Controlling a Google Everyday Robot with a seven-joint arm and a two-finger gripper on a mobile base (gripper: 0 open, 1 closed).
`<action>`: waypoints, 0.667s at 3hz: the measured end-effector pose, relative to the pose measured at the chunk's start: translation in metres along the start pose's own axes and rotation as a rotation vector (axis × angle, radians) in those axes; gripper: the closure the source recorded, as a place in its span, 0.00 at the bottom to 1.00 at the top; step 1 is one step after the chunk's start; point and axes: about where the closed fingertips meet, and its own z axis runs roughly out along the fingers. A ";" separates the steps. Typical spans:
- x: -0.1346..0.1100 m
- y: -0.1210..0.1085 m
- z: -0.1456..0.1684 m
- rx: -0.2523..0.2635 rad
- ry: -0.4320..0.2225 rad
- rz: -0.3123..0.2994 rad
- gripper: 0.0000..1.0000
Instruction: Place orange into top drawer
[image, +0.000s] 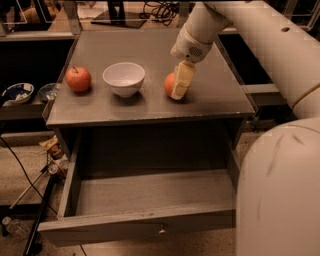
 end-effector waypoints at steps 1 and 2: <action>0.001 0.001 0.010 -0.015 -0.007 0.008 0.00; 0.002 0.002 0.015 -0.025 -0.011 0.013 0.00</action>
Offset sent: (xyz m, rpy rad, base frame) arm -0.0025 0.0018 -0.0204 0.0208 0.0457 -0.0029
